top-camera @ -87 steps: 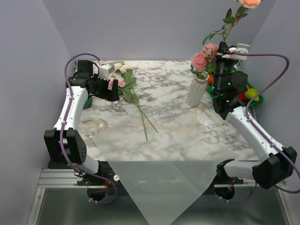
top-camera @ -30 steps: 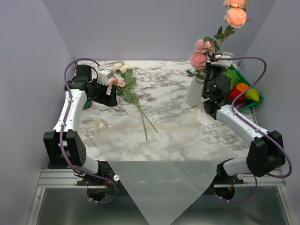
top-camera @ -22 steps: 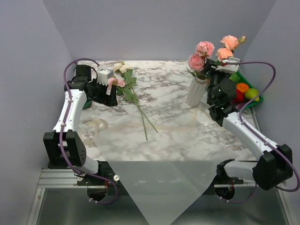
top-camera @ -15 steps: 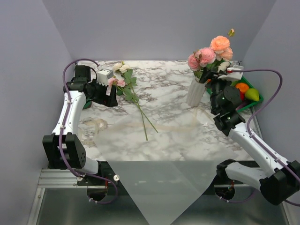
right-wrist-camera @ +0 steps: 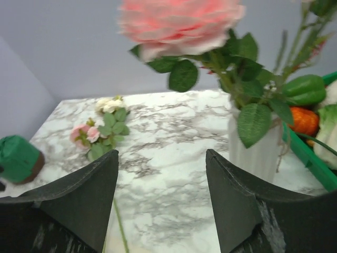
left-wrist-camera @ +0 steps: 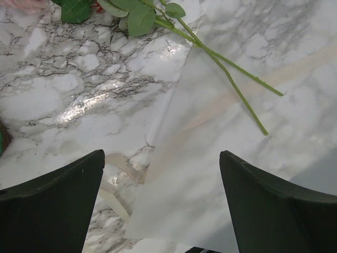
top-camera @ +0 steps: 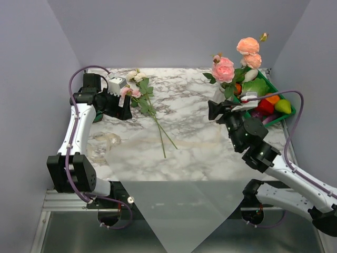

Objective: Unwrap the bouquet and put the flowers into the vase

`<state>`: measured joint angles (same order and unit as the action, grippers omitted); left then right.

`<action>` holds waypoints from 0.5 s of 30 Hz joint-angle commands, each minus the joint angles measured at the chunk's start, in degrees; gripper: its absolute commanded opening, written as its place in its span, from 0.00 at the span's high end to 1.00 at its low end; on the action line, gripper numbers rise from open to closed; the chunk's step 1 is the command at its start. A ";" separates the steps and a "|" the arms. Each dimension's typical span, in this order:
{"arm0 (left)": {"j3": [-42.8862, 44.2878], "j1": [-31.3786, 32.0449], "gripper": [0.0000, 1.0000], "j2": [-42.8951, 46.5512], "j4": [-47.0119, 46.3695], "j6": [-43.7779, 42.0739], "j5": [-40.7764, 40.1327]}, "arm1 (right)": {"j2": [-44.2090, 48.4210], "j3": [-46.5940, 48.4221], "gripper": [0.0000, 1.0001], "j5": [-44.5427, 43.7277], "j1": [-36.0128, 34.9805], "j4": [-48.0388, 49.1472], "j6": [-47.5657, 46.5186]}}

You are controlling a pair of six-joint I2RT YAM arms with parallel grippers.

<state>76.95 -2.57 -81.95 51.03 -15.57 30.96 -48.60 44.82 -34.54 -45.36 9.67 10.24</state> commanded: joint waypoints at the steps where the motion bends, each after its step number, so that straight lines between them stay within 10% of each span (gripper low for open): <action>1: -0.75 -0.42 0.01 1.88 -0.49 1.42 1.21 | -5.35 2.99 0.27 -2.89 -7.53 -4.31 -5.31; 15: -0.75 -0.77 0.01 2.06 0.39 1.86 0.42 | -48.31 29.51 0.37 10.73 -11.24 -16.50 -5.50</action>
<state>76.62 -2.57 -81.62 50.94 -13.87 30.92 -85.54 63.18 -26.87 -57.04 2.57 5.32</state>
